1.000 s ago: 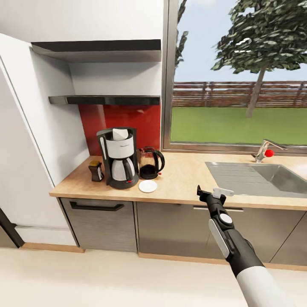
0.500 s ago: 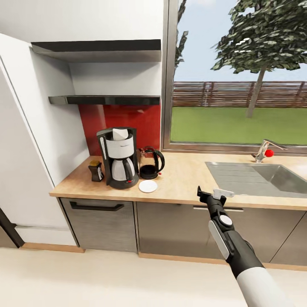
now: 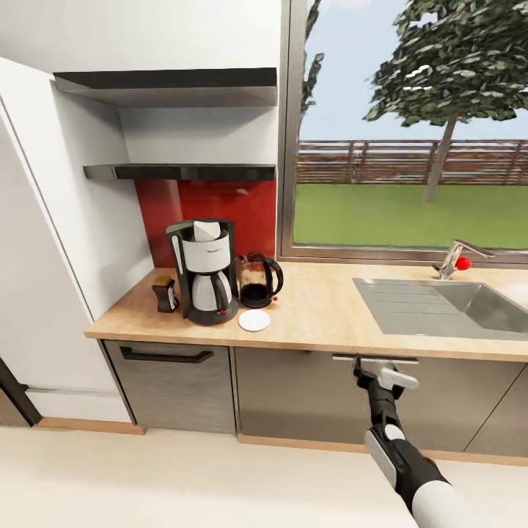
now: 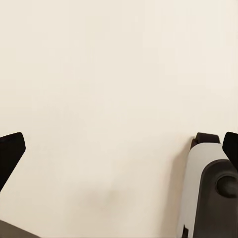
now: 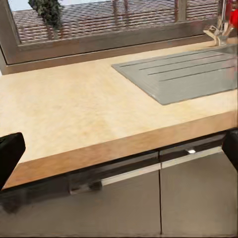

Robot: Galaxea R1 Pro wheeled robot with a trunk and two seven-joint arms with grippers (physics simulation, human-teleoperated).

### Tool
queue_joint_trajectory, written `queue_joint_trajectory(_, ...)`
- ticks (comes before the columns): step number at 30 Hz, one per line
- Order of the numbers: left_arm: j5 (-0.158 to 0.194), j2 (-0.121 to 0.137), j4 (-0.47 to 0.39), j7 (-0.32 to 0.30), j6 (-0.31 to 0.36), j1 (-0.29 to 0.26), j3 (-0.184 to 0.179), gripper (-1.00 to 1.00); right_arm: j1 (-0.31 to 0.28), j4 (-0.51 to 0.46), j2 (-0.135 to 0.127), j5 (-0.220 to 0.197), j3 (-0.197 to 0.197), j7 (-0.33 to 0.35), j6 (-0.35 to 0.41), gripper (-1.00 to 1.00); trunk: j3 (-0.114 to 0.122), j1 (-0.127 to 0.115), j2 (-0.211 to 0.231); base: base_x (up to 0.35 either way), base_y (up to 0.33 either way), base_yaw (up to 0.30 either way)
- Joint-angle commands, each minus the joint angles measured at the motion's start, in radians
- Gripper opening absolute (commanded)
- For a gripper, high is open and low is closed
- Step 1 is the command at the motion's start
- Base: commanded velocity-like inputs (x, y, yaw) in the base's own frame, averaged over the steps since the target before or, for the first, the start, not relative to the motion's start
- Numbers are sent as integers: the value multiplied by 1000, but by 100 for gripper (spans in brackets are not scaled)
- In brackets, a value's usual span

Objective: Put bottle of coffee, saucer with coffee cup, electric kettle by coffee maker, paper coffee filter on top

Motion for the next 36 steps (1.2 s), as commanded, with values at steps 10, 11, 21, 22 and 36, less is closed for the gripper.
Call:
queue_joint_trajectory(10, -11, -1, 3, 2, -6, -1, 6, 100, 25, 343, -14, -13, 8, -2, -31, 100, -2, 1, -2, 0, 0, 0)
queue_joint_trajectory(11, -11, -1, 3, 2, -6, 0, 6, 100, 25, 360, -14, -13, 8, -1, -31, 100, -2, 1, -2, 0, 0, 0)
queue_joint_trajectory(21, -12, -2, 40, -3, -5, 3, -1, 100, 27, 518, -8, -7, 12, 15, 297, 100, -2, 1, -2, 0, 0, 0)
queue_joint_trajectory(22, -13, -5, 45, -4, -4, 3, -2, 100, 27, 519, -7, -5, 13, 30, 365, 100, -2, 1, -2, 0, 0, 0)
queue_joint_trajectory(36, -15, -15, 101, 4, 16, 12, -2, 100, 80, 520, -10, 130, 18, 273, 582, 100, -2, 1, -2, 0, 0, 0)
